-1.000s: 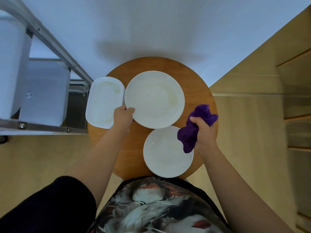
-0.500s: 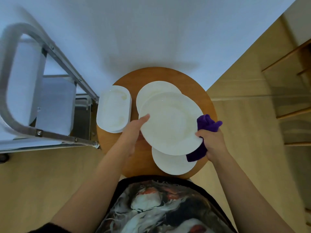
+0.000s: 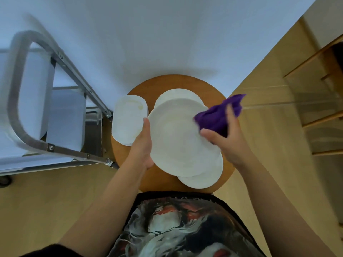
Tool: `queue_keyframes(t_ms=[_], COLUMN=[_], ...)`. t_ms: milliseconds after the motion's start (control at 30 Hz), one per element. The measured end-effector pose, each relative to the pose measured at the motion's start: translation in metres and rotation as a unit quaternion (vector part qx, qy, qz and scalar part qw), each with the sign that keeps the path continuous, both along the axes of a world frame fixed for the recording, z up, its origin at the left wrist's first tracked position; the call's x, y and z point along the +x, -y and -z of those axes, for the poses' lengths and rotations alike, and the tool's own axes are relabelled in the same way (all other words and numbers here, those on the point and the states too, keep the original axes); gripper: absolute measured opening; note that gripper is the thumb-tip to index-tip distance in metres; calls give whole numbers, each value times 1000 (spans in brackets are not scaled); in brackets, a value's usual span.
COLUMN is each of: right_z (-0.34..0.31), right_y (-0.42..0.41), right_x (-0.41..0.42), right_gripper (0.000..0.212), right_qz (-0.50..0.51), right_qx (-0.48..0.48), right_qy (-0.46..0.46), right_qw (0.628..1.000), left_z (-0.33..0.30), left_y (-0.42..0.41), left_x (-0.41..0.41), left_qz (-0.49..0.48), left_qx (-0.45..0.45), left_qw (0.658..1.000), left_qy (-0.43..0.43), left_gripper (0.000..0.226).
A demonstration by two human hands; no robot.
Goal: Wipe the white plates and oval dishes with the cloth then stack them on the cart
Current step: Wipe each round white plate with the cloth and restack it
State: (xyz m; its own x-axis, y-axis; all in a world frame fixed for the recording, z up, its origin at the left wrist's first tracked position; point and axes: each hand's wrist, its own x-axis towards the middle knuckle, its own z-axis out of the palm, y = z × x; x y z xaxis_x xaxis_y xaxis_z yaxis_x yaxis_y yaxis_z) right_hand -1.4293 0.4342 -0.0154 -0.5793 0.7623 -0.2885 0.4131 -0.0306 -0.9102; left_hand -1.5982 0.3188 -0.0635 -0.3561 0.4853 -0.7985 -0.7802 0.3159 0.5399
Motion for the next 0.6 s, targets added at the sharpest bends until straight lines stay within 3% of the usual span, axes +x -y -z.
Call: queue_keyframes(t_ms=[67,200,267,400,500,600], right_z=[10,34,44,56,56,52], right_y=[11,31,39,47,58,79], right_x=[-13,-40,-49,-63,-75,-82], right_gripper=[90,79,82,69,61,60], right_qz=[-72,109,138,102,28,-65], right_qx=[48,110,137,188,233,297], right_qy=[109,287,338,341,265,206], right_qw=[990,945,921,915,935,930], left_z=[-5,-9,-10,-11,-7,-3], left_y=[1,10,14,18,21,26], left_x=[5,15,22,29,30,31], left_qz=[1,6,14,-1,9,14], left_qx=[10,15,27,23,24,35], left_qw=[1000,998,996,996,993,988], left_qy=[-28,-64,-81,-86,-117,-147], left_gripper=[31,24,24,28,30,33])
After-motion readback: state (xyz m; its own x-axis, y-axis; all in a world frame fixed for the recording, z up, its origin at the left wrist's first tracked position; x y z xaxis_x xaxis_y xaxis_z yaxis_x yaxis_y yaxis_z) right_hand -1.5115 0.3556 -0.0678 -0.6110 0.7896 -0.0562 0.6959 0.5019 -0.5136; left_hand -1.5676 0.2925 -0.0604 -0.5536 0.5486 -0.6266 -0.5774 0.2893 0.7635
